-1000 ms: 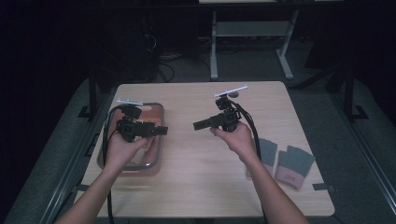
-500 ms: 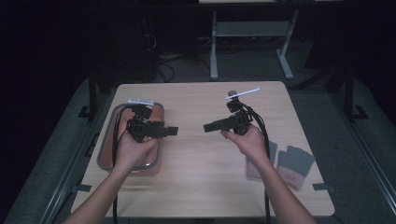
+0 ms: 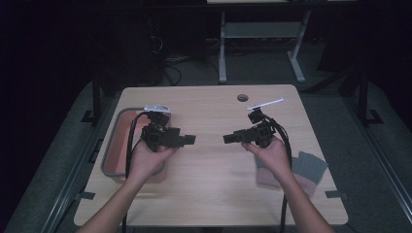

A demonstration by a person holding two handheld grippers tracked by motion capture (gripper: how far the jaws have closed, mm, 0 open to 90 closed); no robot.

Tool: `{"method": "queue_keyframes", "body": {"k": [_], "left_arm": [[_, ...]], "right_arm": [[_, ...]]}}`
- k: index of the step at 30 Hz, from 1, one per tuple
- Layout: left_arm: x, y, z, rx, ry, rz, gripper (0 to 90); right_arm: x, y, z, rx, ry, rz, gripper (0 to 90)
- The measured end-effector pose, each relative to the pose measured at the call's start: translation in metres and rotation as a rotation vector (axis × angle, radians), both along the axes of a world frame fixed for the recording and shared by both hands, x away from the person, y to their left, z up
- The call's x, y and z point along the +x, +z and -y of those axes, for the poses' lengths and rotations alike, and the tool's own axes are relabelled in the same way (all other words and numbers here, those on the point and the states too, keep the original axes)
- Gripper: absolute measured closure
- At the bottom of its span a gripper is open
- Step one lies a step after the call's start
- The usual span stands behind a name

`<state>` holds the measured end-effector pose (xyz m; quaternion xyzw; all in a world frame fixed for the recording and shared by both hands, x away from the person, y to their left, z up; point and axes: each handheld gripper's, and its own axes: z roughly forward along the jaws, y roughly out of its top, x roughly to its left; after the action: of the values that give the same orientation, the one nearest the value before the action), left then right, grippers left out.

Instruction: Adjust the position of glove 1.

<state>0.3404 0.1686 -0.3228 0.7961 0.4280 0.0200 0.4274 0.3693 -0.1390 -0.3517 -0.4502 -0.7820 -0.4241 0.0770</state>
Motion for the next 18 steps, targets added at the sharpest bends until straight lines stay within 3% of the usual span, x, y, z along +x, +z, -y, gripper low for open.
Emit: {"method": "queue_keyframes", "body": {"k": [18], "left_arm": [[-0.014,-0.002,0.032,-0.021,-0.062,0.015,21.9]], "right_arm": [[-0.023,-0.004,0.040,-0.056,-0.064,0.015,35.4]]}}
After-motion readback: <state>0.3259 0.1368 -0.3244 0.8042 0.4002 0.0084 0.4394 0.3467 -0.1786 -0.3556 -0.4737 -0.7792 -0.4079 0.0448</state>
